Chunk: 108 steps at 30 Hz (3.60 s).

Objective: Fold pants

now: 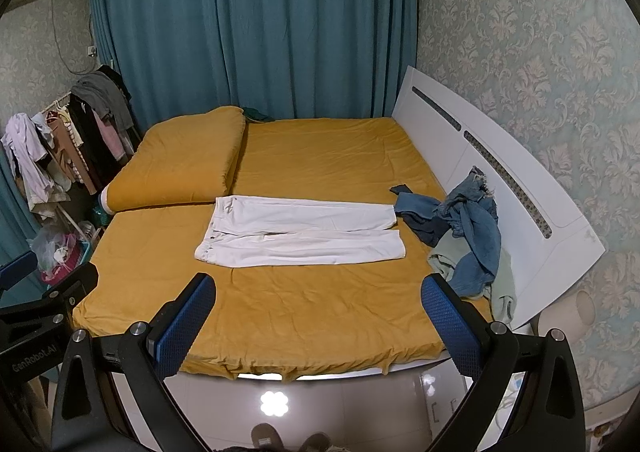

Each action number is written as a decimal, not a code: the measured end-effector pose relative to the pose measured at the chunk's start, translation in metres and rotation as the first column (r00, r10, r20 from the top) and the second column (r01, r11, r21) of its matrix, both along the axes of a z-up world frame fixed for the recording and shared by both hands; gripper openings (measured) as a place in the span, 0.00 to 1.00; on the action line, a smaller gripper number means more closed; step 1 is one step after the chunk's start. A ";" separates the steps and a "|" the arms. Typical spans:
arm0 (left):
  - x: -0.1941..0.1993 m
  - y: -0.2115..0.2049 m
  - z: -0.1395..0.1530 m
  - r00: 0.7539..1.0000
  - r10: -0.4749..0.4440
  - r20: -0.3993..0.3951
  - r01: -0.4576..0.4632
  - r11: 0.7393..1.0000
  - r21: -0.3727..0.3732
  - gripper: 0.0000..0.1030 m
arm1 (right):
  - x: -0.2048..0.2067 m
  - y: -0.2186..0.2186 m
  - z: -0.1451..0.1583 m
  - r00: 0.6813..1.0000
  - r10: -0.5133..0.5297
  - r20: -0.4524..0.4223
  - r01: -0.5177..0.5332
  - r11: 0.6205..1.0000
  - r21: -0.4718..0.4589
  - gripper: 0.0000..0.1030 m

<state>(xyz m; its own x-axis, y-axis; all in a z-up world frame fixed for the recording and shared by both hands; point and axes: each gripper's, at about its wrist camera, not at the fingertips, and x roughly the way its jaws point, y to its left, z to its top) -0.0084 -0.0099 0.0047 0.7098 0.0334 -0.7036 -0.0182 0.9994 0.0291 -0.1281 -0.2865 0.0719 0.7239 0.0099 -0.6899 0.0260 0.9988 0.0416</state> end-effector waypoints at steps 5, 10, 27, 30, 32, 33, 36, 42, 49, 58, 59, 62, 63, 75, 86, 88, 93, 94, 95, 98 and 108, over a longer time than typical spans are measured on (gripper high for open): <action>-0.001 0.001 0.000 1.000 0.000 0.000 0.000 1.000 -0.002 1.00 | 0.001 0.000 -0.001 1.000 0.001 0.000 -0.001 1.000 0.001 1.00; 0.000 0.001 0.000 1.000 0.003 0.006 -0.003 1.000 0.002 1.00 | 0.002 0.001 -0.003 1.000 0.006 -0.002 -0.006 1.000 0.005 1.00; 0.056 -0.025 -0.032 0.991 0.123 0.056 -0.124 0.992 0.020 1.00 | 0.062 -0.045 -0.043 1.000 0.002 -0.006 -0.001 0.997 0.078 1.00; 0.086 -0.030 -0.051 0.989 0.141 0.035 -0.142 0.989 0.038 1.00 | 0.094 -0.057 -0.067 1.000 -0.024 -0.009 0.025 0.996 0.087 1.00; 0.115 -0.032 -0.068 0.989 0.150 0.015 -0.151 0.988 0.045 1.00 | 0.121 -0.065 -0.085 0.999 -0.045 -0.027 0.048 0.995 0.090 1.00; 0.130 -0.032 -0.075 0.988 0.153 0.010 -0.153 0.987 0.048 1.00 | 0.136 -0.068 -0.096 0.998 -0.047 -0.035 0.051 0.994 0.098 1.00; 0.184 -0.035 -0.104 0.987 0.158 -0.024 -0.156 0.986 0.064 1.00 | 0.186 -0.080 -0.129 0.995 -0.074 -0.064 0.080 0.992 0.097 1.00; 0.312 -0.042 -0.174 0.982 0.136 -0.129 -0.125 0.988 0.092 1.00 | 0.313 -0.098 -0.207 0.977 -0.131 -0.167 0.147 0.986 0.083 1.00; 0.461 -0.052 -0.246 0.966 0.114 -0.231 -0.096 0.992 0.088 1.00 | 0.481 -0.103 -0.296 0.940 -0.152 -0.304 0.169 0.985 0.031 1.00; 0.610 -0.083 -0.360 0.930 0.063 -0.363 0.004 0.983 0.182 1.00 | 0.671 -0.107 -0.421 0.908 -0.073 -0.412 0.069 0.997 -0.025 1.00; 0.628 -0.089 -0.380 0.919 0.049 -0.392 0.031 0.980 0.194 1.00 | 0.696 -0.106 -0.442 0.896 -0.043 -0.442 0.038 0.999 -0.020 1.00; 0.679 -0.104 -0.438 0.876 0.015 -0.482 0.116 0.963 0.242 0.99 | 0.768 -0.101 -0.511 0.829 0.054 -0.557 -0.061 0.998 0.006 1.00; 0.696 -0.109 -0.460 0.860 0.007 -0.511 0.141 0.958 0.249 0.99 | 0.791 -0.095 -0.535 0.801 0.083 -0.593 -0.102 0.995 0.001 1.00; 0.812 -0.138 -0.612 0.763 -0.076 -0.642 0.326 0.903 0.280 0.97 | 0.998 -0.038 -0.738 0.589 0.217 -0.778 -0.490 0.862 -0.131 1.00; 0.836 -0.167 -0.643 0.643 -0.246 -0.726 0.540 0.817 0.201 0.97 | 1.044 -0.020 -0.826 0.347 0.396 -0.850 -0.656 0.750 0.082 0.55; 0.837 -0.178 -0.644 0.614 -0.282 -0.737 0.586 0.788 0.187 0.97 | 1.043 -0.020 -0.817 0.382 0.423 -0.821 -0.678 0.732 0.062 0.14; 0.829 -0.206 -0.642 0.535 -0.382 -0.754 0.703 0.696 0.146 0.97 | 1.024 -0.028 -0.786 0.459 0.530 -0.714 -0.685 0.722 0.096 0.06; 0.825 -0.214 -0.641 0.512 -0.404 -0.758 0.729 0.671 0.134 0.97 | 1.019 -0.029 -0.780 0.469 0.548 -0.693 -0.686 0.720 0.105 0.06; 0.822 -0.219 -0.641 0.492 -0.419 -0.763 0.744 0.658 0.119 0.94 | 1.010 -0.028 -0.777 0.476 0.560 -0.679 -0.687 0.718 0.111 0.06; 0.816 -0.229 -0.637 0.435 -0.468 -0.769 0.727 0.686 -0.006 0.31 | 0.999 -0.027 -0.777 0.490 0.575 -0.655 -0.687 0.717 0.116 0.05; 0.690 -0.215 -0.542 0.723 -0.369 -0.584 0.397 0.914 -0.086 0.15 | 0.907 -0.034 -0.709 0.602 0.555 -0.574 -0.583 0.797 0.159 0.05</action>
